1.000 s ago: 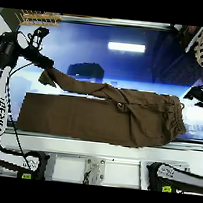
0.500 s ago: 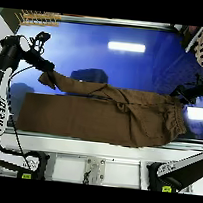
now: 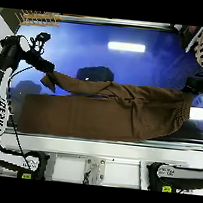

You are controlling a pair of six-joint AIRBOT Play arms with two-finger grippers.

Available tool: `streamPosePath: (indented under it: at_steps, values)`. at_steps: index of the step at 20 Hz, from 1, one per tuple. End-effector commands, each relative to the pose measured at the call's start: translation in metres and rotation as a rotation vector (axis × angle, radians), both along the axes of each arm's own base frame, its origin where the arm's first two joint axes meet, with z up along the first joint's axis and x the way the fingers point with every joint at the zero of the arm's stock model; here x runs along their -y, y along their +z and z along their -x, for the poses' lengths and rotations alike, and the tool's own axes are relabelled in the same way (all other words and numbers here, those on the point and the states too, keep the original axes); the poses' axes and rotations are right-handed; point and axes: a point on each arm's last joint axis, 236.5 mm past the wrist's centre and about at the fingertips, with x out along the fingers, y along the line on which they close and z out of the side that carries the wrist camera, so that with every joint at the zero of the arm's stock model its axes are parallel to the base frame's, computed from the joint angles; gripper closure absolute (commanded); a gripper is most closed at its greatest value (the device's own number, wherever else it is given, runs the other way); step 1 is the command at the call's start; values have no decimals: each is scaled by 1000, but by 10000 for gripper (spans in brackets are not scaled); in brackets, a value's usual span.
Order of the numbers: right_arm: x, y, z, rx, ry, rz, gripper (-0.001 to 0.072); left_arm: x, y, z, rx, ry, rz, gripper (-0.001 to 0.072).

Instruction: Fold the clothes and pants, and hang the long-sleeved shirts on hangers.

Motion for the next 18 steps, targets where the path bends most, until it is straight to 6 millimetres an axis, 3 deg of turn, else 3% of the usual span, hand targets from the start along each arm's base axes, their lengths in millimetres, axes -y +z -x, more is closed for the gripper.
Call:
streamPosePath:
  at_steps: [1,3,4,5,6,8,10,12,15,18]
  values:
    - [-33,22,105,-91,91,115,694,0,-2,5,-21,-2,0,703]
    - [-51,-1,164,-143,86,119,691,0,-2,5,-25,-2,0,702]
    - [-50,-16,189,-174,80,156,650,0,-2,6,-29,-3,0,702]
    - [-49,-29,213,-207,69,186,331,0,-3,7,-32,-3,0,702]
    - [-50,-35,224,-210,54,198,-8,0,-3,8,-36,-3,0,702]
    - [-47,-22,216,-128,1,230,1,0,-3,9,-38,-3,1,703]
    - [-33,4,188,8,-99,271,1,0,-3,9,-41,-3,2,703]
    - [-27,12,173,7,-117,261,1,1,-4,10,-47,11,7,703]
    - [-24,-11,154,-97,10,221,1,1,-4,13,-58,12,8,703]
    - [-24,-53,148,-266,152,139,1,1,-5,16,-70,12,8,703]
